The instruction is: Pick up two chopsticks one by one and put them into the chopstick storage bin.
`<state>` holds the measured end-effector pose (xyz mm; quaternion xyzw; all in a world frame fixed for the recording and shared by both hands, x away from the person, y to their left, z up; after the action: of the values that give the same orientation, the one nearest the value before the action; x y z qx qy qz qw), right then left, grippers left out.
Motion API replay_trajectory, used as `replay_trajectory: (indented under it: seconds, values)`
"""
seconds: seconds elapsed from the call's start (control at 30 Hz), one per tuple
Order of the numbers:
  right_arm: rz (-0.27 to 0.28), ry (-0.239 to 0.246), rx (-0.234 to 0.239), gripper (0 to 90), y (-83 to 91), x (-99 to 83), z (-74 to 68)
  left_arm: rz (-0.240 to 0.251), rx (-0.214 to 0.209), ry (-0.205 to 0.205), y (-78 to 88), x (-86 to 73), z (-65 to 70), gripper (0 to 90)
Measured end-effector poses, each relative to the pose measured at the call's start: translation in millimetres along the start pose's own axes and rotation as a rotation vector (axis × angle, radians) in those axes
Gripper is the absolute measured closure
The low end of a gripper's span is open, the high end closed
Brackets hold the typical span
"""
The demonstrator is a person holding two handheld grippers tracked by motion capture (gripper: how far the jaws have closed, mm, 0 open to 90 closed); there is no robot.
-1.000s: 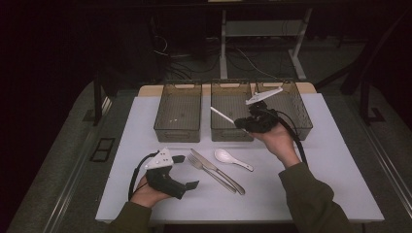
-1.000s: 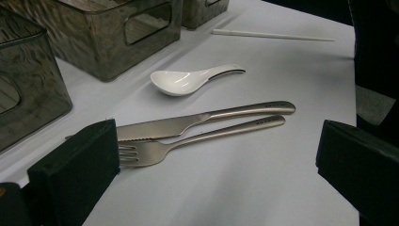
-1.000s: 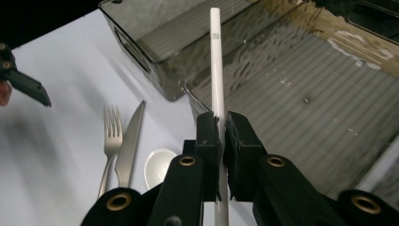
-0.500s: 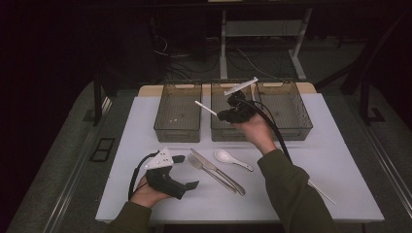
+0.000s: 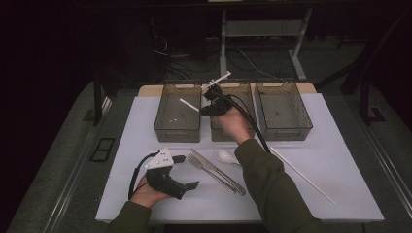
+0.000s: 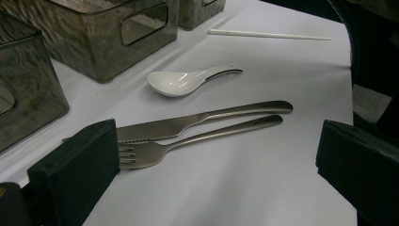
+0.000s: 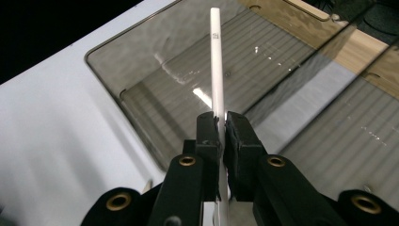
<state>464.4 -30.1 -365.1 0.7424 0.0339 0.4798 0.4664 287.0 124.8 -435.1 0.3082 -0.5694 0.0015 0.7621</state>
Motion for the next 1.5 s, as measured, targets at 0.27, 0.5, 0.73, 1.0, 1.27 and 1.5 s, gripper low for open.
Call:
replay_trajectory:
  seconds: [0.27,0.5,0.73,1.0,1.27,1.5]
  values:
    - [-0.043,-0.004,-0.010,84.3,-32.0,19.9,-6.7,0.008,-0.006,0.004,0.6,0.5,-0.3,0.0]
    - [-0.067,-0.015,-0.027,84.2,-53.8,32.7,-4.3,0.010,-0.008,0.011,0.8,0.3,0.0,0.0]
    - [-0.096,-0.031,-0.027,84.2,-72.7,37.3,-2.5,0.015,-0.008,0.015,1.1,0.5,-0.9,0.0]
    - [-0.128,-0.039,-0.042,84.1,-88.5,41.0,-5.8,0.013,-0.009,0.009,1.5,0.5,-0.8,0.0]
    - [-0.142,-0.040,-0.039,83.6,-99.9,42.9,-14.1,0.016,-0.010,0.010,1.5,0.8,-0.6,0.0]
    - [-0.118,-0.042,-0.012,74.6,-96.0,45.0,-14.3,0.018,-0.011,0.010,1.9,1.1,-0.9,0.0]
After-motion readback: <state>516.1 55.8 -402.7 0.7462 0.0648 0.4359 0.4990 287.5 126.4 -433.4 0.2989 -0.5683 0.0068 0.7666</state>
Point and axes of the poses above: each handheld gripper's, and its own axes: y roughly backward along the jaws, x roughly out of its top, z roughly to its right, the point moved 4 cm from there along -y, roughly forward along the jaws, and after that the axes turned 2 degrees about y, right-handed, at the moved point
